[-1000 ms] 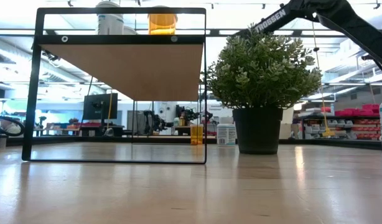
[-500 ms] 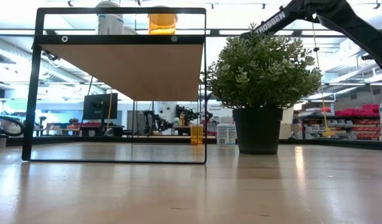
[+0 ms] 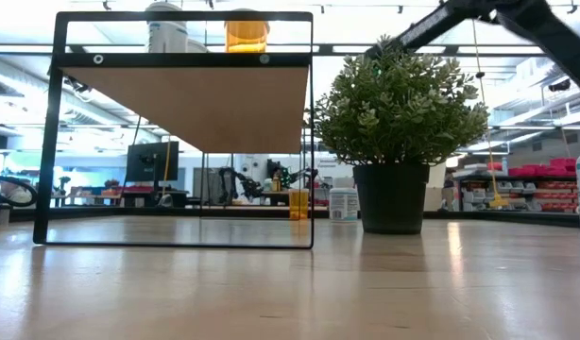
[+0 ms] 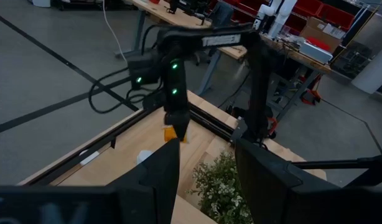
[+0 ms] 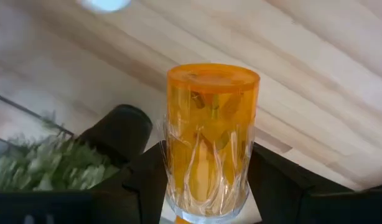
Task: Pick and place medicine bottles onto shelf by color
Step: Put the top right orange pill bottle on the shelf aligned with the other orange pill bottle
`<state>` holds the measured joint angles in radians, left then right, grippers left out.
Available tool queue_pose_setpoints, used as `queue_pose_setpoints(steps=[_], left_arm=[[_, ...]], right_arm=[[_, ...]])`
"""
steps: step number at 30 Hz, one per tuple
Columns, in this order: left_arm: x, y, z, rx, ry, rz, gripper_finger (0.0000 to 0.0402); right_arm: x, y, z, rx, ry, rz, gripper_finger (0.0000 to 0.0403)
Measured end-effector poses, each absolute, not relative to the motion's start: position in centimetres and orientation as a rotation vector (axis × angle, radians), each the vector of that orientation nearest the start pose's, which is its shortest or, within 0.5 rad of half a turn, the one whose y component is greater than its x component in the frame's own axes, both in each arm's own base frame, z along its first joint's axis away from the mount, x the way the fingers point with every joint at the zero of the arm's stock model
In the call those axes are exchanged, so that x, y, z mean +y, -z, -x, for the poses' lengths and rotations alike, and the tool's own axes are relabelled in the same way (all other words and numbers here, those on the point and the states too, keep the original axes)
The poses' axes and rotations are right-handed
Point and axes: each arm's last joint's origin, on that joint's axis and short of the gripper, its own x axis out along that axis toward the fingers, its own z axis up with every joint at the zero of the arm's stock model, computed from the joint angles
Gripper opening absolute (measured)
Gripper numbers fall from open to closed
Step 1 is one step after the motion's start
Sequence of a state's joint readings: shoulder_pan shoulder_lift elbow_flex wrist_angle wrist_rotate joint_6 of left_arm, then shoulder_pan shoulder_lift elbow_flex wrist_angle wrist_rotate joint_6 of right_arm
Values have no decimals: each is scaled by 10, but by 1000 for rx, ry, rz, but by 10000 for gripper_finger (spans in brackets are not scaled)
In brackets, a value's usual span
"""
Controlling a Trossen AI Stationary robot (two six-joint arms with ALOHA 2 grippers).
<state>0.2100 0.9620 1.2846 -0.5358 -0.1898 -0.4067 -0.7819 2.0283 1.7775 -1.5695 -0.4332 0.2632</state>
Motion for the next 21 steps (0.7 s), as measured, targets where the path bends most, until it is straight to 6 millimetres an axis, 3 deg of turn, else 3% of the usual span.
queue_pose_setpoints(steps=[4, 8, 15, 21], left_arm=[[42, -434, -171, 131, -436, 402, 162], [42, -434, -171, 131, -436, 402, 162], [42, -434, -171, 131, -437, 403, 162], [42, -440, -172, 64, -428, 448, 162]], right_arm=[[-244, -277, -257, 1423, 532, -1106, 204], [-234, -320, -245, 1198, 563, -1034, 204], [-191, -387, -249, 816, 368, -893, 204], [-149, -406, -261, 769, 271, -825, 204]])
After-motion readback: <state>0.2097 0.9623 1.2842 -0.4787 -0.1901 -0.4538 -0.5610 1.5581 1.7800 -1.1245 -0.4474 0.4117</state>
